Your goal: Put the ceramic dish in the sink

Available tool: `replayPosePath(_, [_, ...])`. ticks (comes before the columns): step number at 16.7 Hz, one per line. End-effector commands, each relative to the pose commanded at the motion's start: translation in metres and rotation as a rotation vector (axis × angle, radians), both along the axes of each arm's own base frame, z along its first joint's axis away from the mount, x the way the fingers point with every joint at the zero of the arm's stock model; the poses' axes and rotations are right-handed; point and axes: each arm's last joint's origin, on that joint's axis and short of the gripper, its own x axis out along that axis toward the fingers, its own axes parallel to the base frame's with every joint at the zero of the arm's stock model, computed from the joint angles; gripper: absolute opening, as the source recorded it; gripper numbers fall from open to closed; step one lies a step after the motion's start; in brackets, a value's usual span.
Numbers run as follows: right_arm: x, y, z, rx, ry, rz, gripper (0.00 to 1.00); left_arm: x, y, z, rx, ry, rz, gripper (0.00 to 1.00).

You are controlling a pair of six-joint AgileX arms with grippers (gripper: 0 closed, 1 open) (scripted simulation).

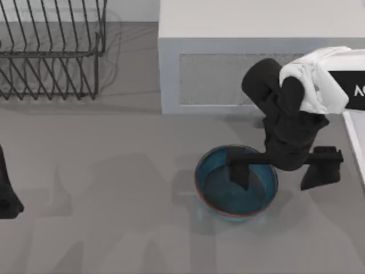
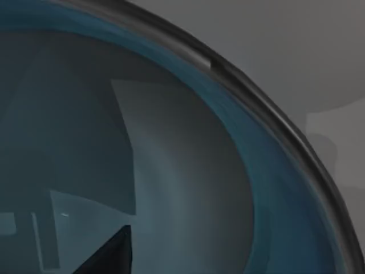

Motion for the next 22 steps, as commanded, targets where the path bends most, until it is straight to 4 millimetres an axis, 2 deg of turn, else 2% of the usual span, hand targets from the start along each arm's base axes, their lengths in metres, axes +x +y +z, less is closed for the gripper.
replayPosePath(1, [0.0, 0.0, 0.0, 0.0, 0.0, 0.0, 1.0, 0.0, 0.0, 0.0, 0.0, 0.0, 0.0, 1.0])
replayPosePath(14, [0.0, 0.0, 0.0, 0.0, 0.0, 0.0, 0.02, 0.0, 0.0, 0.0, 0.0, 0.0, 0.0, 1.0])
replayPosePath(22, [0.0, 0.0, 0.0, 0.0, 0.0, 0.0, 0.0, 0.0, 0.0, 0.0, 0.0, 0.0, 0.0, 1.0])
